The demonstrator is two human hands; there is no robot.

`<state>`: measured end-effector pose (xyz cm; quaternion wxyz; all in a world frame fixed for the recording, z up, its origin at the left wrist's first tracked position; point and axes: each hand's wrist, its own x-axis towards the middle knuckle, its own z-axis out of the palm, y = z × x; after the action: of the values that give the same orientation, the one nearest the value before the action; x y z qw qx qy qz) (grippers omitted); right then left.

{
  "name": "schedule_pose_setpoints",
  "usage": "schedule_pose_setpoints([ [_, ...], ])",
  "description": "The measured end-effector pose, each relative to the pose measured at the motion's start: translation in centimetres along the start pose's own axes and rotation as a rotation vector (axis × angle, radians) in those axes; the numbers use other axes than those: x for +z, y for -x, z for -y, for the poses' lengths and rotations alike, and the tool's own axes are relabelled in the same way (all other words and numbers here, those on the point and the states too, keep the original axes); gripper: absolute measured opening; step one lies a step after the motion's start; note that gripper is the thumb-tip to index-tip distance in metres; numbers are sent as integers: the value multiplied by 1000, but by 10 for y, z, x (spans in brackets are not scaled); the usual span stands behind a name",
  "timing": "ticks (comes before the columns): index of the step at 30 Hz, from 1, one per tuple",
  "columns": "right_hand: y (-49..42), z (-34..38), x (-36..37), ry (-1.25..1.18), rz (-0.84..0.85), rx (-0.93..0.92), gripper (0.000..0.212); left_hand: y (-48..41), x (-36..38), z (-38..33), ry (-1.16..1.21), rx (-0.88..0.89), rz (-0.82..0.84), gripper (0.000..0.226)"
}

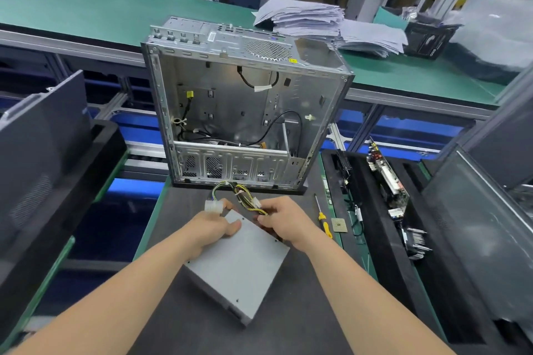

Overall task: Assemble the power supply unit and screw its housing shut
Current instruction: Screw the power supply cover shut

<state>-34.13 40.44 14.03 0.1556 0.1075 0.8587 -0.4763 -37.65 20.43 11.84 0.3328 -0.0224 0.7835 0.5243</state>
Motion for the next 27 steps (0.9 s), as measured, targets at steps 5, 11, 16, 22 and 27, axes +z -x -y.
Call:
schedule_pose_setpoints([
  [5, -10, 4, 1, 206, -256, -87, 21, 7, 27, 6, 177, 27, -221, 23],
  [11, -14, 0, -1, 294, -135, -128, 23, 12, 55, 8, 425, 62, -339, 17],
  [16, -8, -20, -39, 249, -295, -140, 29, 14, 61, 7, 465, 40, -424, 16],
  [22, -6, -78, -84, 350, -459, 246, 21, 13, 71, 6, 455, 18, -500, 16],
  [27, -3, -119, -76, 390, -338, 239, 48, 21, 83, 1, 250, 144, -713, 35],
])
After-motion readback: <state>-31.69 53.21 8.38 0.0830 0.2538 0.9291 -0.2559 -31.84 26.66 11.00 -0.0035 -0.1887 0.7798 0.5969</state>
